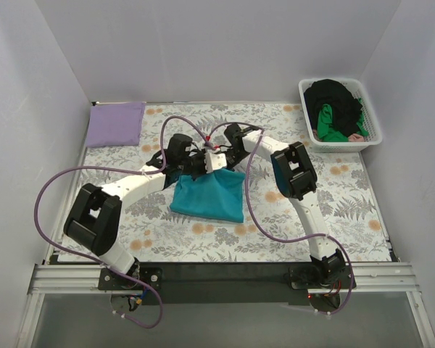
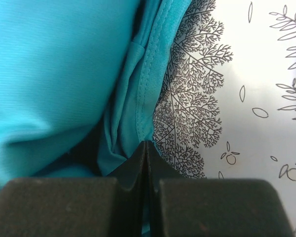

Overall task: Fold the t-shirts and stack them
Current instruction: Fold the tshirt

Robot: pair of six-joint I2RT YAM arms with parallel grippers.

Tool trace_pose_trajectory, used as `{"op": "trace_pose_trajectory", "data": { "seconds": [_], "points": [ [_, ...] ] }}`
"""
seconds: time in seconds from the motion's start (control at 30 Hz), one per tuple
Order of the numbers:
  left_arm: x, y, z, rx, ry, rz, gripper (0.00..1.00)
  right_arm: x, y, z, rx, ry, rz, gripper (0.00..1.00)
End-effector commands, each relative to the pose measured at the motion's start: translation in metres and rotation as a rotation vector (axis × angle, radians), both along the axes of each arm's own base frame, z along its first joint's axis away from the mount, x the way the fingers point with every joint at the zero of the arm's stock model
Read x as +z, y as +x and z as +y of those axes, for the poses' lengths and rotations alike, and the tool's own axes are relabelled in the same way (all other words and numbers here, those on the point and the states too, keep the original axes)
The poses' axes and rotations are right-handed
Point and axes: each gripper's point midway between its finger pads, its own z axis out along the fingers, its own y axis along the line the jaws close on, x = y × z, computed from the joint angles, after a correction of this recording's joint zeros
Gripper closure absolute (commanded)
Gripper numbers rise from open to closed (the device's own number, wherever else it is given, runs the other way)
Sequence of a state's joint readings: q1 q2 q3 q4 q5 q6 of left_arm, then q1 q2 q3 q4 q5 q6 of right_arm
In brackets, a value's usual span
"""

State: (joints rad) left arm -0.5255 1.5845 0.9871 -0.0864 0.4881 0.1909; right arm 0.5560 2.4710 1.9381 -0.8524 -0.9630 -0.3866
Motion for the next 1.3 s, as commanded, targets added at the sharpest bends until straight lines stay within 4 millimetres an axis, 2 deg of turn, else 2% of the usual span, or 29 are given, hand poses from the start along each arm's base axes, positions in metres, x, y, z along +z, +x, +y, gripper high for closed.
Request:
{"op": "trace_pose_trajectory", "data": {
  "seconds": [0.0, 0.03, 0.1, 0.17, 0.2, 0.23, 0.3, 0.4, 0.5, 0.53, 0.6, 0.63, 0.67, 0.7, 0.73, 0.77, 0.8, 0.87, 0.9, 0.97, 1.0, 1.07, 1.13, 1.17, 1.27],
  "points": [
    [-0.015, 0.006, 0.007, 0.023, 0.034, -0.029, 1.0, -0.016, 0.024, -0.016, -0.009, -0.127, -0.139, 0.94],
    [-0.018, 0.007, 0.009, 0.031, 0.037, -0.028, 1.0, -0.012, 0.036, -0.02, -0.027, -0.143, -0.179, 0.93],
    [-0.022, 0.008, 0.01, 0.038, 0.041, -0.026, 1.0, -0.004, 0.046, -0.024, -0.039, -0.159, -0.229, 0.89],
    [-0.025, 0.009, 0.009, 0.041, 0.041, -0.013, 1.0, 0.0, 0.058, -0.03, -0.051, -0.192, -0.29, 0.82],
    [-0.027, 0.009, 0.01, 0.042, 0.043, -0.009, 1.0, 0.007, 0.063, -0.03, -0.06, -0.195, -0.317, 0.72],
    [-0.028, 0.008, 0.01, 0.041, 0.046, -0.008, 1.0, 0.009, 0.069, -0.033, -0.071, -0.206, -0.336, 0.68],
    [-0.032, 0.013, 0.012, 0.06, 0.06, -0.008, 1.0, 0.023, 0.085, -0.037, -0.113, -0.214, -0.375, 0.59],
    [-0.037, 0.017, 0.016, 0.083, 0.088, -0.001, 1.0, 0.05, 0.115, -0.05, -0.2, -0.195, -0.419, 0.52],
    [-0.032, 0.02, 0.018, 0.127, 0.079, 0.022, 0.78, 0.076, 0.13, -0.067, -0.259, -0.162, -0.437, 0.48],
    [-0.02, 0.025, 0.014, 0.138, 0.055, 0.016, 0.67, 0.081, 0.134, -0.076, -0.283, -0.157, -0.437, 0.47],
    [0.0, 0.022, 0.011, 0.164, -0.006, 0.068, 0.61, 0.094, 0.131, -0.087, -0.304, -0.144, -0.428, 0.47],
    [0.022, 0.028, 0.007, 0.172, -0.047, 0.064, 0.59, 0.1, 0.132, -0.095, -0.325, -0.127, -0.412, 0.47],
    [0.026, 0.022, 0.009, 0.177, -0.052, 0.107, 0.58, 0.105, 0.13, -0.1, -0.338, -0.114, -0.397, 0.48],
    [0.04, 0.016, 0.009, 0.193, -0.117, 0.176, 0.56, 0.112, 0.128, -0.111, -0.362, -0.098, -0.376, 0.48],
    [0.051, 0.015, 0.011, 0.202, -0.145, 0.204, 0.55, 0.119, 0.121, -0.111, -0.364, -0.052, -0.332, 0.48],
    [0.05, 0.008, 0.016, 0.218, -0.15, 0.263, 0.53, 0.124, 0.116, -0.112, -0.366, -0.032, -0.314, 0.48],
    [0.051, 0.01, 0.027, 0.252, -0.165, 0.302, 0.53, 0.135, 0.11, -0.114, -0.368, -0.007, -0.308, 0.49],
    [0.052, -0.001, 0.033, 0.272, -0.21, 0.45, 0.51, 0.134, 0.089, -0.112, -0.354, 0.028, -0.237, 0.5],
    [0.049, 0.005, 0.047, 0.322, -0.236, 0.509, 0.5, 0.139, 0.082, -0.109, -0.35, 0.045, -0.222, 0.5],
    [0.035, 0.001, 0.052, 0.365, -0.265, 0.687, 0.5, 0.134, 0.069, -0.106, -0.345, 0.059, -0.151, 0.5],
    [0.036, 0.007, 0.06, 0.392, -0.284, 0.715, 0.49, 0.131, 0.065, -0.105, -0.342, 0.059, -0.134, 0.51],
    [0.024, 0.006, 0.063, 0.409, -0.295, 0.801, 0.48, 0.117, 0.061, -0.106, -0.338, 0.039, -0.115, 0.51],
    [0.019, 0.008, 0.068, 0.411, -0.302, 0.835, 0.48, 0.105, 0.059, -0.106, -0.327, 0.016, -0.115, 0.51],
    [0.013, 0.003, 0.068, 0.386, -0.298, 0.88, 0.46, 0.099, 0.057, -0.105, -0.323, 0.003, -0.112, 0.5],
    [0.005, 0.004, 0.077, 0.397, -0.295, 0.919, 0.43, 0.088, 0.055, -0.101, -0.305, -0.022, -0.144, 0.44]
  ]
}}
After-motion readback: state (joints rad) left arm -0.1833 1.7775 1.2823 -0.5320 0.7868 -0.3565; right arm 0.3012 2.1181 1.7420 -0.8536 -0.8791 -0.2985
